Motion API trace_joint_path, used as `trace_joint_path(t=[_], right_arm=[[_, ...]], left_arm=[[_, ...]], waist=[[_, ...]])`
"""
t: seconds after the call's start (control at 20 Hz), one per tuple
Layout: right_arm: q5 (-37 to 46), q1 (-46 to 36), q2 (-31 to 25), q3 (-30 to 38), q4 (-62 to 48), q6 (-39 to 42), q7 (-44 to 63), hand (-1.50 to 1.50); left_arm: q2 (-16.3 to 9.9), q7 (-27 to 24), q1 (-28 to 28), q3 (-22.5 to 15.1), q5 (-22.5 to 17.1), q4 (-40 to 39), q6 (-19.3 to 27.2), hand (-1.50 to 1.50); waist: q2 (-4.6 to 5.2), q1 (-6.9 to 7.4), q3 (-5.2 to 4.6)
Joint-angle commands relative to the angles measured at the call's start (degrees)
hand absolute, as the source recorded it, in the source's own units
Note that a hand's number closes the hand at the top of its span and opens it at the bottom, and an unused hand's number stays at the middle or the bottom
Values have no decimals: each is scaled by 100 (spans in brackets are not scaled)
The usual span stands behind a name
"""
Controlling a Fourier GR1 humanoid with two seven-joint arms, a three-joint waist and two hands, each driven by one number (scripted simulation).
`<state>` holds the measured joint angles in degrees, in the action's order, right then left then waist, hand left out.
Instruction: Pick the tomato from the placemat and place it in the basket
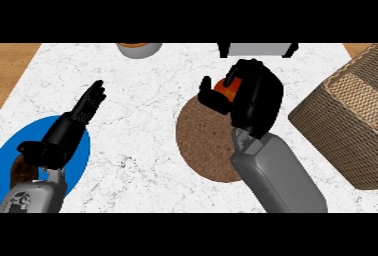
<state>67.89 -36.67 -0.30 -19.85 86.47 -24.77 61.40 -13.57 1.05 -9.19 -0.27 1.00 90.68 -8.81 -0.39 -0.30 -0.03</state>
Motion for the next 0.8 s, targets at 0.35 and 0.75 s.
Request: trace_joint_path(t=[0.35, 0.75], right_arm=[[1128, -608, 28, 738, 766, 1439, 1473, 150], [1007, -1191, -492, 2248, 71, 1392, 666, 150]], left_arm=[[28, -57, -77, 67, 50, -121, -28, 0], [45, -133, 29, 105, -14, -60, -149, 0]], waist=[[20, -9, -2], [42, 57, 1]])
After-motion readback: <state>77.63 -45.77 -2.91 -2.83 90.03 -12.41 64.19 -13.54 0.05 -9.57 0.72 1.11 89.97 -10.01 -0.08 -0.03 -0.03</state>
